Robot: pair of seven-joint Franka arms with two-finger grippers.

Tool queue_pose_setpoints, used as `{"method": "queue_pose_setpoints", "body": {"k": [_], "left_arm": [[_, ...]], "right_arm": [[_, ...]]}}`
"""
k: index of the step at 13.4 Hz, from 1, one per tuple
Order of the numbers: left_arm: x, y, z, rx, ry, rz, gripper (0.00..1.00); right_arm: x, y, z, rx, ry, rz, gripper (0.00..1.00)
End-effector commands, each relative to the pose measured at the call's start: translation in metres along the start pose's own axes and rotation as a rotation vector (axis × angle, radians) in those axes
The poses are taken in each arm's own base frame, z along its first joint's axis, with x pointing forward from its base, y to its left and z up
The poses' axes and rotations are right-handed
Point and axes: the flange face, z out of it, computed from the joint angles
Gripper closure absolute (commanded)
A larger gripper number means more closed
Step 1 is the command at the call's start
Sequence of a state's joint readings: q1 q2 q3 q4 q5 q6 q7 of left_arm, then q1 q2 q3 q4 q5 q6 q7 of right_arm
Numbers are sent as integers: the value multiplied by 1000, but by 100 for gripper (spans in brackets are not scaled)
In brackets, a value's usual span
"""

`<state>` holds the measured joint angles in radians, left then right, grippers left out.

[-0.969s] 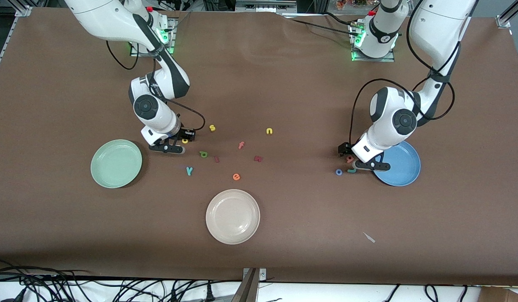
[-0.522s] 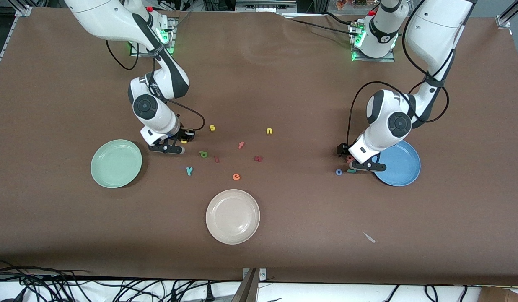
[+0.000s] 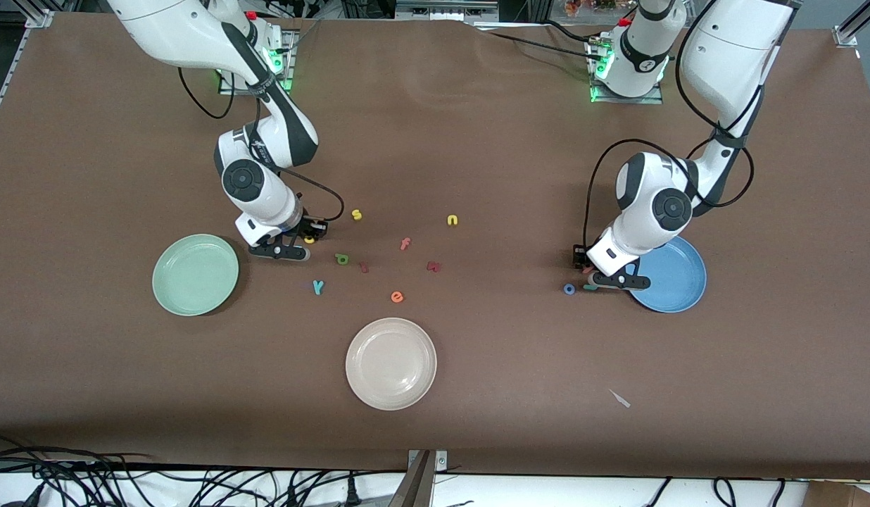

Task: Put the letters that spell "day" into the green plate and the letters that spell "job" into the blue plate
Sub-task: 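Place the yellow letter on the green plate while the left gripper drops pink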

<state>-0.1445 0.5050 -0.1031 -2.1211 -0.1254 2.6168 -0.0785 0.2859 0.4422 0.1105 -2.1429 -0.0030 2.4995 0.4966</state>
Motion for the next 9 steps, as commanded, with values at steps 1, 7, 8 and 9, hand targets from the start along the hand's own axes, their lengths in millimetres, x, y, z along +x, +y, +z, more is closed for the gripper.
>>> {"method": "queue_pose_setpoints", "body": {"k": [1,7,8,9], "left_arm": [[2,3,4,-10,8,3,53],[4,4,-1,-11,15,9,95],[7,6,-14,-13,35,10,95],[10,6,-33,-15,60,11,96]], "right_arm": [[26,8,-27,-33,-35,-4,85],[64,89,-51,-81,-54,-197,85],[70,106,-51,-88,-56,-228,85],[74,123,-52,-95,-56,-264,85]]}}
